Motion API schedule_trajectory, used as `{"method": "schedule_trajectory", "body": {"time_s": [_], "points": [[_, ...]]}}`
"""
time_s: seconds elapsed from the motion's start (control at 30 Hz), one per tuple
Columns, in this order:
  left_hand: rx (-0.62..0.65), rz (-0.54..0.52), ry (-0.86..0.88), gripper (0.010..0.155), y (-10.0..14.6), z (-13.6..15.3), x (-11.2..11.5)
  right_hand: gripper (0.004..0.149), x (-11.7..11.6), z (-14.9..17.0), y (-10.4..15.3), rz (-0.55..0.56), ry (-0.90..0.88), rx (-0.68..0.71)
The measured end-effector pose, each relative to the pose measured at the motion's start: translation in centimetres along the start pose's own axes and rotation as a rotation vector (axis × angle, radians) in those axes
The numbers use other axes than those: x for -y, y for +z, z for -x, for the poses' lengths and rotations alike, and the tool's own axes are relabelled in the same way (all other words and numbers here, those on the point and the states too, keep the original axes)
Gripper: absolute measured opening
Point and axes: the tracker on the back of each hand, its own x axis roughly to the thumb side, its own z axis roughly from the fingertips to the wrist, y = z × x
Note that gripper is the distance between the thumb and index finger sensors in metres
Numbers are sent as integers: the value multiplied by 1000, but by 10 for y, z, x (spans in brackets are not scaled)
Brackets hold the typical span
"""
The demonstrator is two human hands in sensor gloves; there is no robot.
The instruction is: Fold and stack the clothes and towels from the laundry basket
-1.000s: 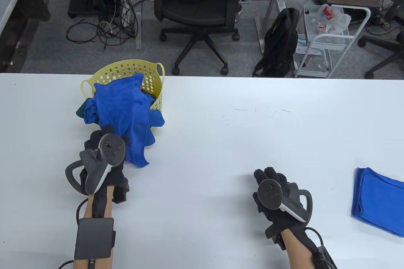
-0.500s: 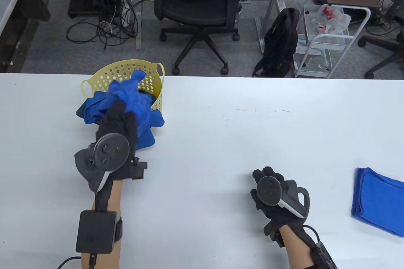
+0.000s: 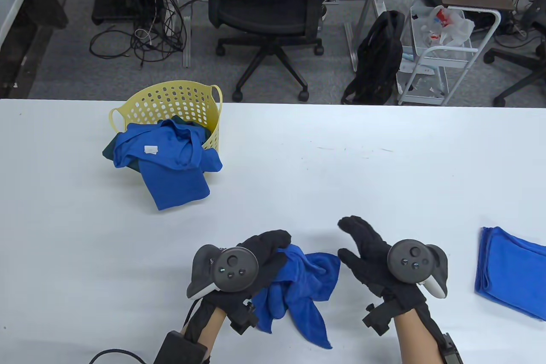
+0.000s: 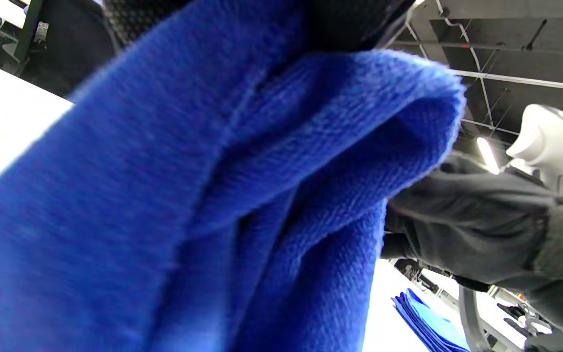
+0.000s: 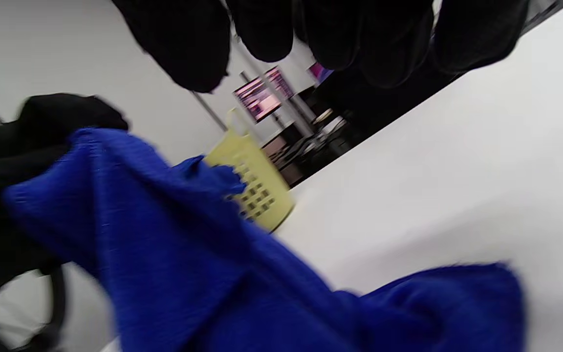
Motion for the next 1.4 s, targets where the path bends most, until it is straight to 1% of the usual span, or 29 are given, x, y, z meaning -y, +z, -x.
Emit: {"method": "schedule_trajectory", "body": {"time_s": [0.07, 0.13, 0.17, 0.2, 0.23, 0.27, 0.3, 0.33, 0.4, 0.43, 0.5, 0.53, 0.6, 0.67, 0.73, 0.77, 0.8, 0.87, 0.9, 0.93, 0.97, 1.0, 1.03, 1.07, 1.1, 1.23, 1.3, 1.33, 1.4], "points": [[8, -32, -2, 50, 3, -3, 3, 83, -13, -5, -3, -91, -54, 29], [-1, -63, -17, 51, 7, -4, 2, 94, -24, -9, -6, -189, 2, 37], [-7, -95, -11, 51, 9, -3, 2, 88, -28, -11, -7, -191, 39, 39], [-12, -103, -1, 51, 10, -1, 2, 73, -30, -13, -6, -117, 90, 38], [-18, -99, 5, 51, 11, 1, 3, 53, -30, -14, -5, -28, 135, 35], [-31, -90, 11, 53, 12, 4, 5, 39, -28, -14, -2, 114, 175, 32], [-49, -83, -1, 55, 12, 7, 7, 38, -22, -13, 1, 227, 137, 64], [-69, -78, -30, 58, 12, 11, 10, 39, -17, -12, 3, 261, 67, 77], [-101, -50, -137, 61, 10, 18, 19, 40, -7, -12, 4, 260, -114, 132], [-122, -10, -202, 61, 8, 22, 25, 41, -3, -12, 5, 255, -211, 174], [-163, 61, -259, 58, 6, 29, 37, 41, 0, -14, 6, 264, -303, 204], [-179, 76, -280, 59, 6, 31, 40, 41, 0, -14, 6, 278, -311, 195], [-204, 72, -330, 59, 6, 35, 44, 42, 0, -15, 8, 328, -258, 154], [-230, 60, -360, 61, 7, 39, 42, 41, -1, -16, 9, 336, -138, 109], [-243, 53, -309, 69, 8, 38, 38, 41, -4, -18, 10, 355, -51, 71], [-213, 91, -225, 74, 7, 35, 36, 41, -7, -22, 9, 345, 26, 75], [-197, 116, -165, 79, 7, 32, 35, 41, -9, -24, 9, 337, 56, 78], [-135, 160, 2, 92, 8, 19, 36, 40, -18, -33, 7, 295, 135, 94], [-95, 168, 50, 98, 8, 10, 39, 39, -23, -37, 6, 265, 157, 116], [-79, 177, 48, 101, 8, 4, 41, 39, -26, -41, 6, 246, 163, 128], [-66, 173, -3, 100, 8, -5, 43, 38, -29, -46, 5, 215, 148, 150], [-87, 111, -85, 91, 10, -10, 44, 38, -28, -49, 6, 209, 118, 165], [-107, 49, -136, 73, 11, -11, 44, 38, -26, -51, 8, 219, 92, 176], [-140, -26, -209, 59, 12, -10, 44, 38, -20, -52, 11, 259, 57, 187], [-159, -51, -243, 49, 12, -7, 44, 38, -16, -52, 13, 287, 47, 188], [-210, -61, -401, 49, 13, 5, 46, 38, 7, -47, 21, 423, 83, 164], [-247, -89, -527, 48, 12, 10, 47, 38, 16, -44, 23, 489, 43, 153], [-276, -103, -595, 48, 11, 14, 46, 38, 22, -43, 25, 501, 25, 141], [-323, -108, -645, 48, 11, 24, 42, 38, 29, -41, 28, 527, 22, 126]]}}
